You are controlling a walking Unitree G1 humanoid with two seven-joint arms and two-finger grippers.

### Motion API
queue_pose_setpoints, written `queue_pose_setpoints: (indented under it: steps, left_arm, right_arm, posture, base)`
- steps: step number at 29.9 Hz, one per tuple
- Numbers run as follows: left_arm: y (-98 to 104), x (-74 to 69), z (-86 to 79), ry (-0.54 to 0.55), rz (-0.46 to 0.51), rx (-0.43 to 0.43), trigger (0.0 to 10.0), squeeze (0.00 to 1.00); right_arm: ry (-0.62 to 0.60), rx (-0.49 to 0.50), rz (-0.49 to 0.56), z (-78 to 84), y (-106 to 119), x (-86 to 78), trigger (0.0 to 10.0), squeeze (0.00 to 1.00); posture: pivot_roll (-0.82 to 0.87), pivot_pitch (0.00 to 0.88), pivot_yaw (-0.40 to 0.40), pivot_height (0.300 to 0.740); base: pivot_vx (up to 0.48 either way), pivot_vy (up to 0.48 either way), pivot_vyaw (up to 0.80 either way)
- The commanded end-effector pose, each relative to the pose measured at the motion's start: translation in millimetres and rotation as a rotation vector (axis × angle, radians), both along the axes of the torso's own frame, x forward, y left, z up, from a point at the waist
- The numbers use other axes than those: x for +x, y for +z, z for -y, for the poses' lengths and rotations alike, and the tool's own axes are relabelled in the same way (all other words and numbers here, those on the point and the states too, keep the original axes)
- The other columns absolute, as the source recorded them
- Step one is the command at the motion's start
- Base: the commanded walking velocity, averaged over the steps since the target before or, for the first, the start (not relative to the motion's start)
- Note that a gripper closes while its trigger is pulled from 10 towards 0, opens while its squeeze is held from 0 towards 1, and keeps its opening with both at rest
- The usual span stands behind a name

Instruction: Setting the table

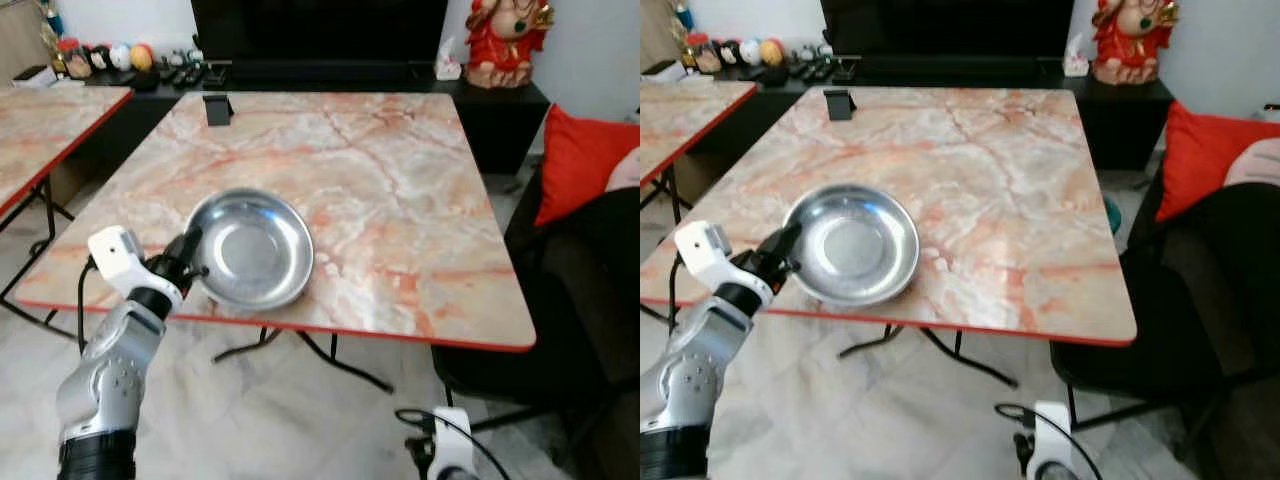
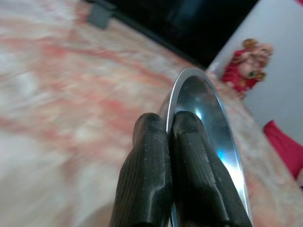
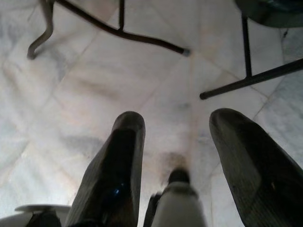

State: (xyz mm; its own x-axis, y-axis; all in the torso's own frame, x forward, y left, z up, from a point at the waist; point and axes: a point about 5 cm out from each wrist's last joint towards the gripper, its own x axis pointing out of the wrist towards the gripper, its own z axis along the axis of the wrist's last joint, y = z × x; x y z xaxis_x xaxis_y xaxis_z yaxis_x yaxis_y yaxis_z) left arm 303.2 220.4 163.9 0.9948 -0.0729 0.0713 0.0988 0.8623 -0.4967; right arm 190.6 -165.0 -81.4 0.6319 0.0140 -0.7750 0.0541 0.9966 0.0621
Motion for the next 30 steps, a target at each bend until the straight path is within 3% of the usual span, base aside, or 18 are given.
queue_pose_setpoints:
  steps: [1,11,13,24,30]
  left_arm:
    - [7.6,3.2,10.3,-0.044,0.039,-0.013,10.0,0.0]
    - [1.6,0.6,8.3,-0.06,-0.01,-0.034,10.0,0.0]
    - [-2.4,-1.7,6.4,-0.06,-0.041,-0.093,10.0,0.0]
    - [-22.6,-22.6,-3.9,-0.03,-0.154,-0.233,10.0,0.0]
    - [-32.4,-27.9,-10.5,0.003,-0.211,-0.243,10.0,0.0]
  right_arm:
    - [-0.022,-0.016,0.002,8.5,0.5,-0.3,10.0,0.0]
    - [-0.012,-0.019,-0.002,8.0,0.8,0.6,10.0,0.0]
    - [-0.014,-0.019,-0.001,8.0,0.8,0.7,10.0,0.0]
    - [-0.008,-0.019,-0.004,7.9,0.6,0.4,10.0,0.0]
    - [-0.003,-0.018,-0.006,7.4,0.5,0.2,10.0,0.0]
  posture:
    - [-0.05,0.0,0.047,0.74]
    - [-0.05,0.0,0.047,0.74]
    - [-0.05,0.0,0.048,0.74]
    - [-0.05,0.0,0.051,0.74]
    - [-0.05,0.0,0.054,0.74]
  base:
    - [0.349,0.0,0.0]
    - [0.052,0.0,0.0]
    - [0.0,0.0,0.0]
    - [0.0,0.0,0.0]
    - [0.0,0.0,0.0]
